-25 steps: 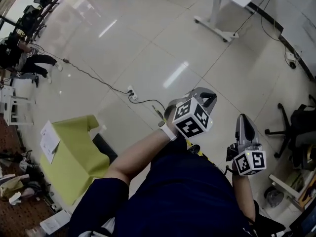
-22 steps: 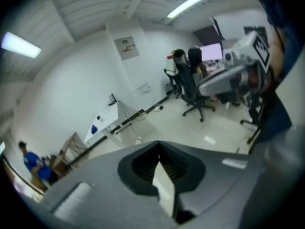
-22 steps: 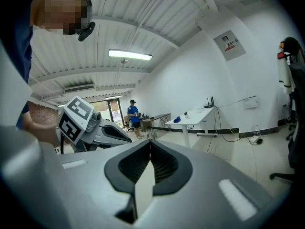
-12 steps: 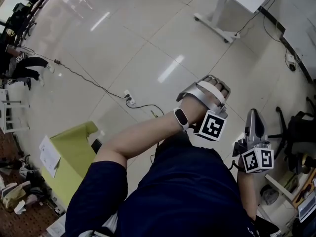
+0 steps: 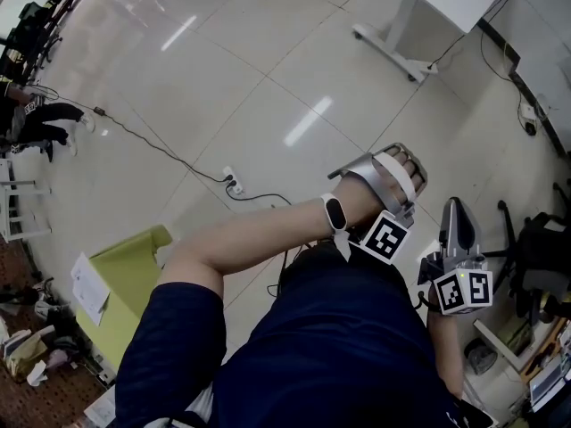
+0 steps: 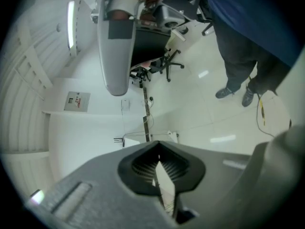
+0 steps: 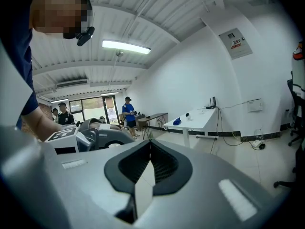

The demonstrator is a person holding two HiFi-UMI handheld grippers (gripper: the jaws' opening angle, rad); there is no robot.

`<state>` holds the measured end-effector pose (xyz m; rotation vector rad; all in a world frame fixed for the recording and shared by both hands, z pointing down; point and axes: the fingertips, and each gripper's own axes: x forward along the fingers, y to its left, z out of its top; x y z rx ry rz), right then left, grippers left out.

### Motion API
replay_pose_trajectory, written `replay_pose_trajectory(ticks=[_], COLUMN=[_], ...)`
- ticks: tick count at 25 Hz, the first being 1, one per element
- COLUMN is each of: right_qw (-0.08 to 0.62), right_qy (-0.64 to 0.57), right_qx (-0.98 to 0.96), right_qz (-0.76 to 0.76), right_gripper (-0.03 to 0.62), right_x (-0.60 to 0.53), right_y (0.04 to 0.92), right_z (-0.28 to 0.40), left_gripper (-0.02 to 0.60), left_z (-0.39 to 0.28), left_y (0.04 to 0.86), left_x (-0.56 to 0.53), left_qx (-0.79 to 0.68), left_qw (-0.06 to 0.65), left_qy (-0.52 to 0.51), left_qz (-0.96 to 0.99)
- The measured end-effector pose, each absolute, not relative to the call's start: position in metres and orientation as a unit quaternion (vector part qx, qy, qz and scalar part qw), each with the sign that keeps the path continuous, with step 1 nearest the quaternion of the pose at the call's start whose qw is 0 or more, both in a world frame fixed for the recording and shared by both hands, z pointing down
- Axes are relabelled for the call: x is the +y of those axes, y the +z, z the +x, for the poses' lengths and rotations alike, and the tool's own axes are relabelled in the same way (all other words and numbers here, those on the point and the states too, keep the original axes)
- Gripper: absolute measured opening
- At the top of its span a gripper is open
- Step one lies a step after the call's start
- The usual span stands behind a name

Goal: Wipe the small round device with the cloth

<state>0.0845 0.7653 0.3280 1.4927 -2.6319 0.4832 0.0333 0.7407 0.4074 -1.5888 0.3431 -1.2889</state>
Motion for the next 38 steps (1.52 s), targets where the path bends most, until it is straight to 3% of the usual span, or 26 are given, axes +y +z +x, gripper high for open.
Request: replay_pose_trajectory(ticks=[7,14,21,25,29,38], right_qw=[0.022,-0.001,-0.007,-0.004,0.002,0.019], right_qy=[0.175,0.173,0.176,0.182,0.187,0.173], right_qx=[-0.870,-0.880,-0.885,-0.882,-0.880,-0.870], right_qz=[0.461,0.442,0.431,0.434,0.436,0.460], right_gripper=[0.012,0.011,0.011,0.012,0.012,0.011], right_x=[0.719,0.645,0.597,0.577,0.555,0.484], right_y=[0.341,0.334,0.333,0.334,0.342,0.346], right_z=[0.090,0.119,0.142,0.149,0.148,0.120], left_gripper=[0.003,0.002,0.003,0.003,0.002,0.002], left_z=[0.059,0.081,0.107,0.106,0.116,0.093], left_y=[0.413,0.428,0.385,0.327,0.274,0.282], left_x=[0.723,0.668,0.610,0.583,0.573,0.507], left_qx=[0.092,0.033,0.121,0.210,0.264,0.247], left_qw=[0.581,0.591,0.580,0.545,0.555,0.572], left_qy=[-0.532,-0.576,-0.547,-0.531,-0.474,-0.437], left_qz=[-0.609,-0.564,-0.591,-0.613,-0.631,-0.648])
